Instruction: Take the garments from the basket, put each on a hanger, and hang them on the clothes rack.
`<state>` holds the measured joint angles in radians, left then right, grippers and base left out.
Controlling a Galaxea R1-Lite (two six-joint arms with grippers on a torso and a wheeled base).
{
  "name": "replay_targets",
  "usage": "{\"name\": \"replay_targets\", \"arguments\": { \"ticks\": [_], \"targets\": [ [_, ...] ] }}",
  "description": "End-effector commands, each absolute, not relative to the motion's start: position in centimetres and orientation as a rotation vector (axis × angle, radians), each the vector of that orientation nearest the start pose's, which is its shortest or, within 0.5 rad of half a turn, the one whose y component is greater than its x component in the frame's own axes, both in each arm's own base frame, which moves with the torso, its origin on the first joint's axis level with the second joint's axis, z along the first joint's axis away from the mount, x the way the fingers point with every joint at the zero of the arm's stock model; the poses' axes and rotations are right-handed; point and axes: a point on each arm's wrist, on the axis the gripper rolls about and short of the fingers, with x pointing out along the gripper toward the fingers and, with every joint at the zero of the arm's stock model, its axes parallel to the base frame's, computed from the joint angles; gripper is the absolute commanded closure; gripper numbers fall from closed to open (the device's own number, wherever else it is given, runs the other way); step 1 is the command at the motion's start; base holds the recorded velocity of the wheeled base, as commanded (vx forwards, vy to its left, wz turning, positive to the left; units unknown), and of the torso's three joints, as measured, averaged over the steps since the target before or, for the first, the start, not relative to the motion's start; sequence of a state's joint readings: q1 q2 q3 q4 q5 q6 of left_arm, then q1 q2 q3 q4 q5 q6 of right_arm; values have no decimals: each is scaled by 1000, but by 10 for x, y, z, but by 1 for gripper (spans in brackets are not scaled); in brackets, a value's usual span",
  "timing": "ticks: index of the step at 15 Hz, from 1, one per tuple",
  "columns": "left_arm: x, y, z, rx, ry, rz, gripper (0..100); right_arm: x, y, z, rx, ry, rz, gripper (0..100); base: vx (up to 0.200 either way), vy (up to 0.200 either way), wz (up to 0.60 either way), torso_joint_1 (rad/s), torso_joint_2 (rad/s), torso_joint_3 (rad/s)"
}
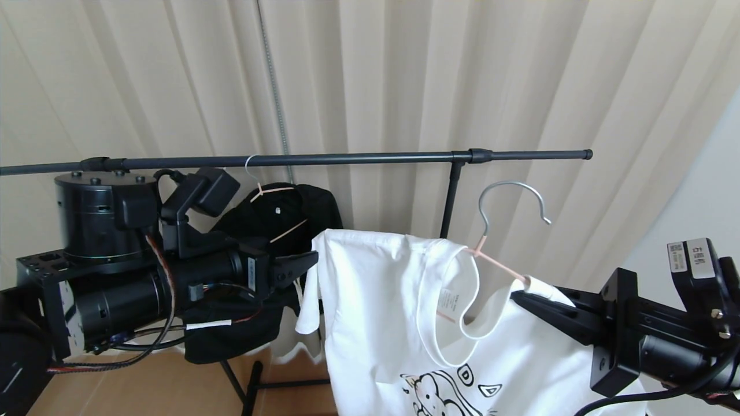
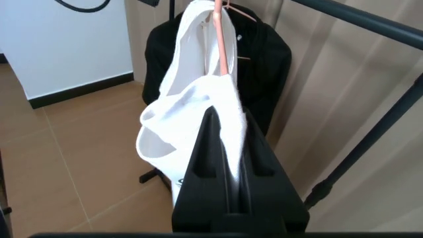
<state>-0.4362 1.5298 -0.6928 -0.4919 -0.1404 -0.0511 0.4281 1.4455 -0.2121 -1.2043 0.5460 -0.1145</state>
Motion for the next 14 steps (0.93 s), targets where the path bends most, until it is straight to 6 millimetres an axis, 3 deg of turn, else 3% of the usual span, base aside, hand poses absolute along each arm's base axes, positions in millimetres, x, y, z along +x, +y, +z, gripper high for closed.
{"name": "replay_targets", "arguments": {
  "ticks": [1, 7, 10, 11, 14],
  "targets": [
    [244, -111, 164, 6, 424, -541, 0, 163, 87, 159, -87, -39, 987, 100, 0, 0, 0, 0, 0, 0],
    [266, -121, 130, 16, 480, -533, 0, 160, 85, 163, -81, -58, 991, 100, 0, 0, 0, 0, 0, 0],
    [271, -123, 124, 17, 478, -517, 0, 160, 85, 163, -81, -58, 991, 100, 0, 0, 0, 0, 0, 0],
    [270, -123, 126, 16, 467, -520, 100, 160, 85, 163, -81, -56, 991, 100, 0, 0, 0, 0, 0, 0],
    [264, -121, 130, 16, 456, -519, 100, 160, 85, 163, -81, -56, 991, 100, 0, 0, 0, 0, 0, 0]
  ]
}}
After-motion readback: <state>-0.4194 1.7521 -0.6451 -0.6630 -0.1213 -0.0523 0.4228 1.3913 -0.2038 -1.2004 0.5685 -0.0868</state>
